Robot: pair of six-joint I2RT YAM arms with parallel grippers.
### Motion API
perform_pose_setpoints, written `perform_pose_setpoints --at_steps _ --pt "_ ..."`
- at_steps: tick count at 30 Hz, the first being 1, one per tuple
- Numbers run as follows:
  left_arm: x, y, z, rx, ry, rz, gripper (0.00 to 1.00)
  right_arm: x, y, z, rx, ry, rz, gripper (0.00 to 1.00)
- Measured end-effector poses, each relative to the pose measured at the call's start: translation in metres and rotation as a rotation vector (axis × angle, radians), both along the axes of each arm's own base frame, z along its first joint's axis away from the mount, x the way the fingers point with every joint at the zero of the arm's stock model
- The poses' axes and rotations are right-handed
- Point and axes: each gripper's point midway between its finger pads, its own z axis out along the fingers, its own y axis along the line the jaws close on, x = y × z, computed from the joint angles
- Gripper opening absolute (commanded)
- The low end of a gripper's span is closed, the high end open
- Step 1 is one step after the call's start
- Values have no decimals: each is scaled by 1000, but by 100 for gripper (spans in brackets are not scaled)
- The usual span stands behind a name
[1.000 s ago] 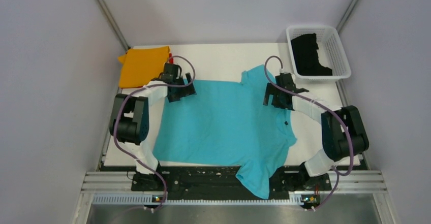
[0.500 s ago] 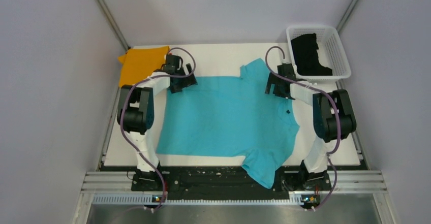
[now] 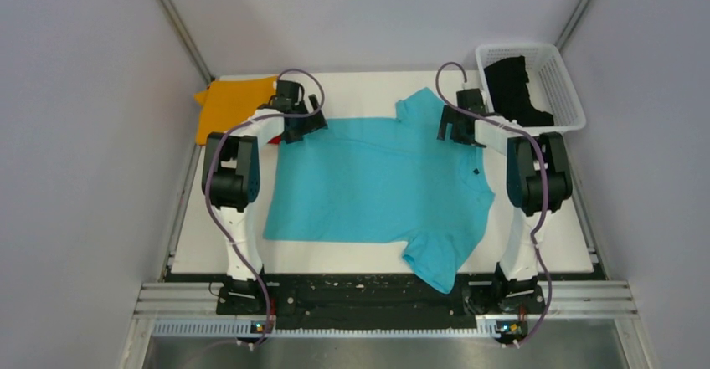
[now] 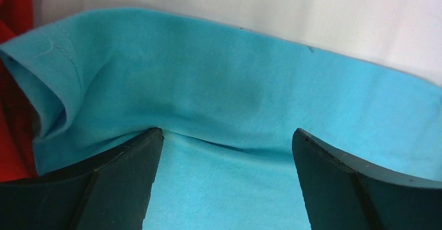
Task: Fold and stack the t-shirts
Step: Flatten out the tshirt
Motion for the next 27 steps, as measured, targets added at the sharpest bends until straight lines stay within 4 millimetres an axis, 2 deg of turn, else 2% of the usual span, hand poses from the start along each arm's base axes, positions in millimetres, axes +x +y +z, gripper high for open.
perform_pose_setpoints --at_steps 5,9,12,16,19,22,24,27 --pt "-1 0 1 -3 0 1 99 3 0 1 10 -1 17 99" --pt "-14 2 10 -7 6 -2 99 -5 3 9 28 -5 51 99" --pt "-26 1 30 -19 -14 -9 99 -13 6 26 39 -29 80 99" --pt "-45 2 72 -39 -88 -17 99 -20 14 61 55 -98 122 99" --pt "-73 10 98 -36 -126 5 99 -27 24 84 61 -145 159 99" --pt "-106 24 109 -6 -126 58 99 -37 43 97 67 -168 212 99" --pt "-133 37 106 18 -105 114 99 -48 60 103 77 -177 256 99" --pt "-190 58 86 61 -9 224 99 -66 74 105 100 -174 290 99"
